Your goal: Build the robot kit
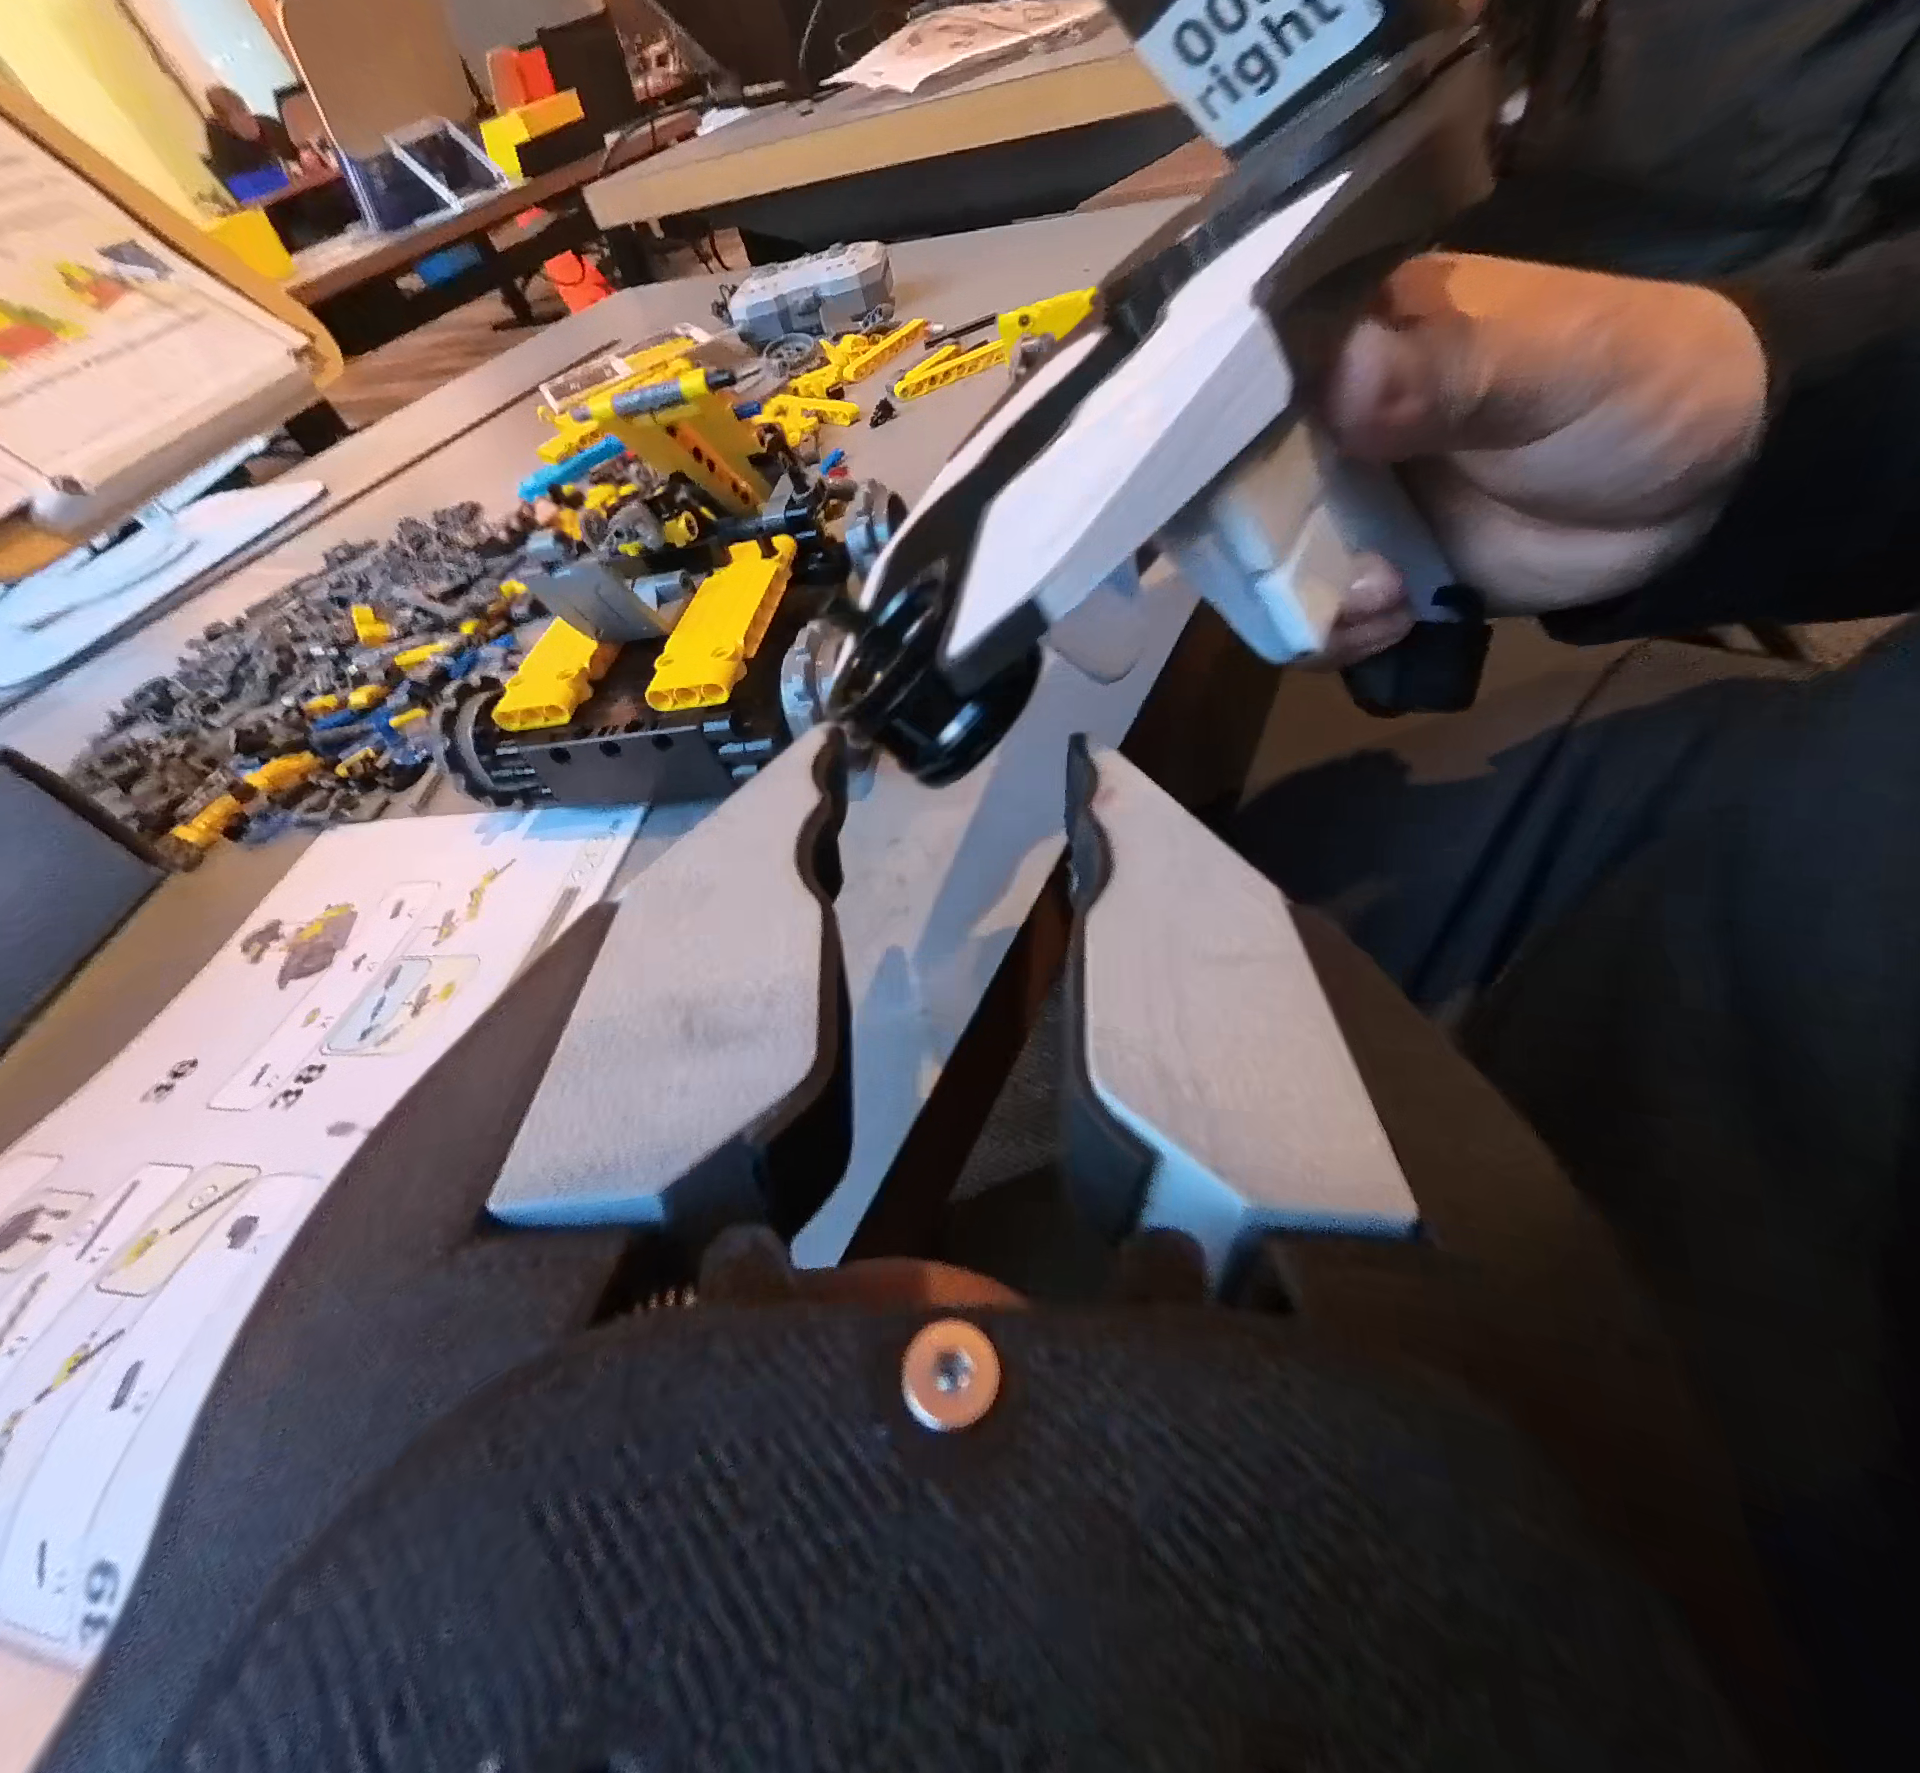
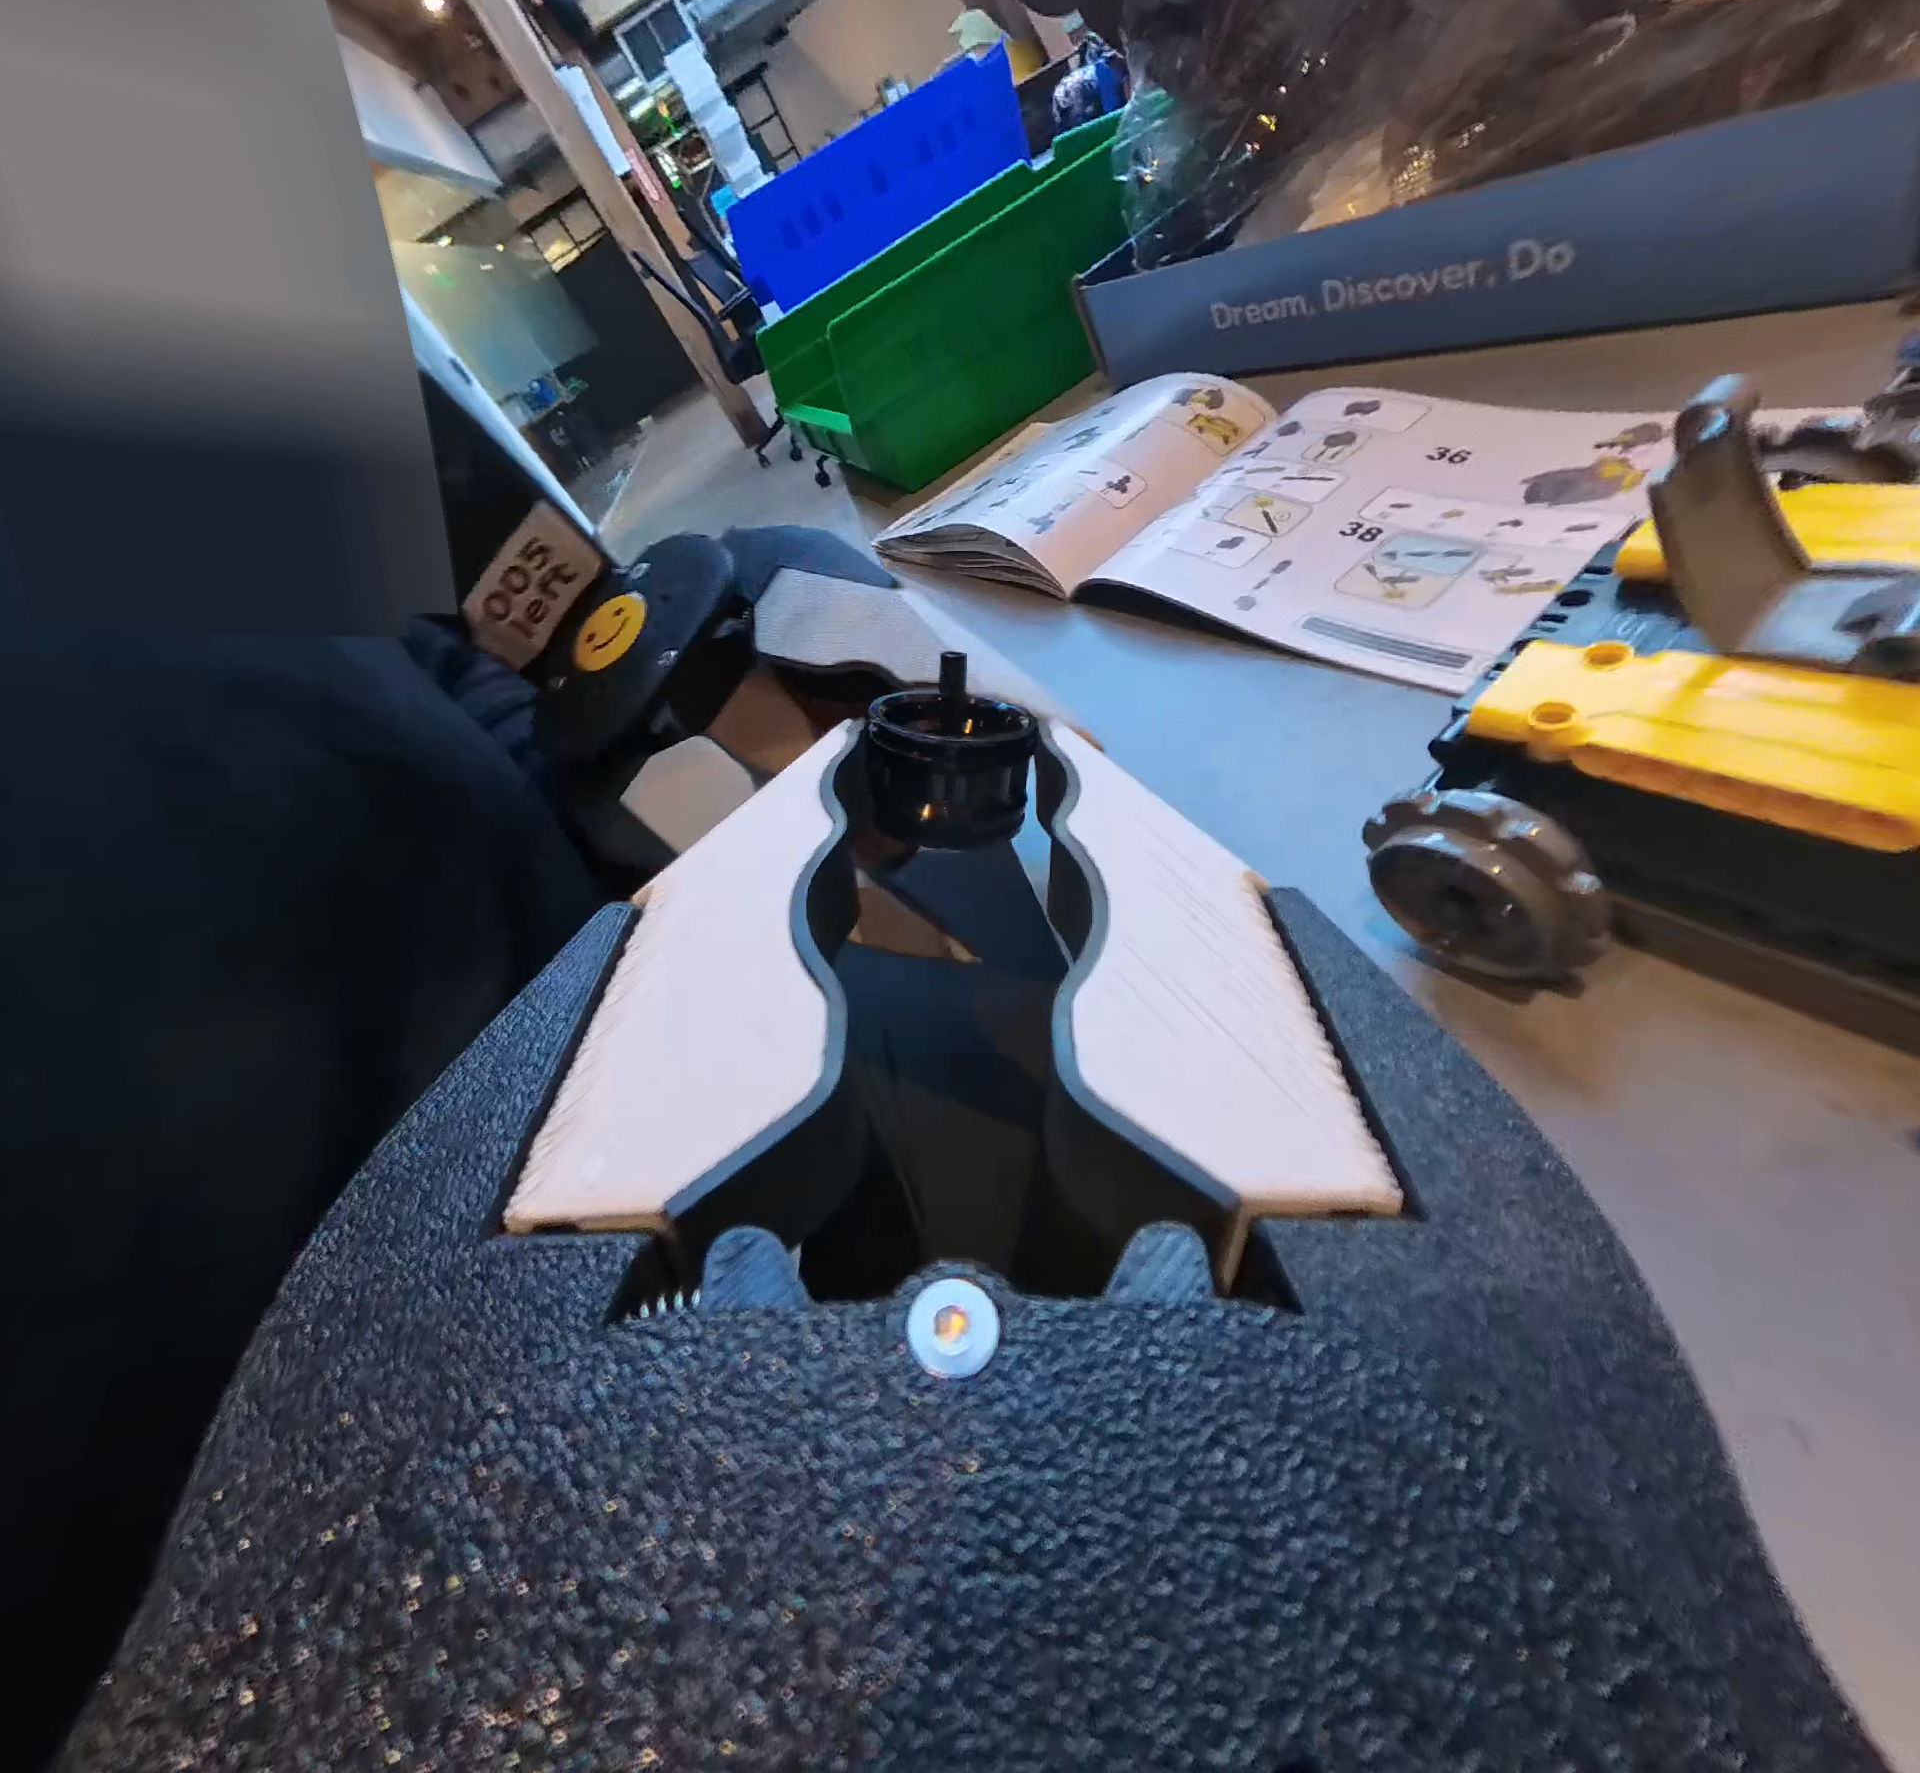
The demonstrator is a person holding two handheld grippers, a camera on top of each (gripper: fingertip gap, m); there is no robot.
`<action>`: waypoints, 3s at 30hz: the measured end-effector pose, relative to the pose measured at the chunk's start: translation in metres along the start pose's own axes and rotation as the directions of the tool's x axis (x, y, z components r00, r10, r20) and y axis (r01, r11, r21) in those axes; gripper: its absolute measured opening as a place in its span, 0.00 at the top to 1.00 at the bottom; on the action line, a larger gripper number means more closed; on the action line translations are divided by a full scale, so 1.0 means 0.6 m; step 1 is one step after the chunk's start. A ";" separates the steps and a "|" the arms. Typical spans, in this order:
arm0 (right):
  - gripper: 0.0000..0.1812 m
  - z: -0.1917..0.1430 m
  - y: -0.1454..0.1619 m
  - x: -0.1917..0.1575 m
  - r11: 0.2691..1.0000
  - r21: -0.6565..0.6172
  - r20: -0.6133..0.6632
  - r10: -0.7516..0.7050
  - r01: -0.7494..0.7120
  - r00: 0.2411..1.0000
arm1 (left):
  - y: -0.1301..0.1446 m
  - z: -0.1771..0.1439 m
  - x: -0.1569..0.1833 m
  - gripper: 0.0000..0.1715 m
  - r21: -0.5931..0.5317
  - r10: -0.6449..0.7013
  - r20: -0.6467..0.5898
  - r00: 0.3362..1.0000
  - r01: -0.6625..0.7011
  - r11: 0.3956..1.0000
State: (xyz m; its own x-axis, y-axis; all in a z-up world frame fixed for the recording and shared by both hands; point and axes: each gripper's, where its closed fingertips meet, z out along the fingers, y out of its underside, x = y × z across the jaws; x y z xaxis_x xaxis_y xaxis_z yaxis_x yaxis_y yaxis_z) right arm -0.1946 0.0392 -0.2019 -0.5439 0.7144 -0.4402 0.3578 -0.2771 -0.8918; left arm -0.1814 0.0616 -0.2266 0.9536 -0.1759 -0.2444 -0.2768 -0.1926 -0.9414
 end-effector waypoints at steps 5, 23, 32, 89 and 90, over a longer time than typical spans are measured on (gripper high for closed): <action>0.83 0.001 -0.004 -0.004 0.997 0.031 0.035 0.074 -0.075 0.997 | -0.007 -0.006 -0.012 0.84 0.017 0.062 0.065 0.996 -0.063 0.998; 0.83 0.001 0.005 0.000 0.992 0.029 0.039 0.125 -0.127 0.991 | -0.008 -0.008 -0.015 0.86 0.022 0.066 0.074 0.995 -0.068 0.997; 0.83 0.000 0.006 -0.001 0.993 0.017 0.049 0.120 -0.121 0.992 | -0.008 -0.008 -0.015 0.87 0.020 0.086 0.074 0.994 -0.088 0.996; 0.83 -0.079 -0.060 0.094 0.964 -0.012 -0.395 -0.250 0.267 0.884 | 0.003 -0.018 -0.041 0.82 0.023 -0.223 -0.013 0.975 0.223 0.974; 0.83 -0.105 -0.065 0.115 0.960 -0.034 -0.476 -0.262 0.279 0.840 | 0.005 -0.016 -0.039 0.82 0.021 -0.232 -0.018 0.972 0.233 0.972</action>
State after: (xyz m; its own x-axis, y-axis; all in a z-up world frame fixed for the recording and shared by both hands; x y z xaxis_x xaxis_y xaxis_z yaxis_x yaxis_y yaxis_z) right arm -0.1983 0.1396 -0.1908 -0.1890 0.9782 -0.0865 0.2174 -0.0442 -0.9751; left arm -0.2058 0.0559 -0.2213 0.9895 -0.1439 -0.0148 -0.0449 -0.2084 -0.9770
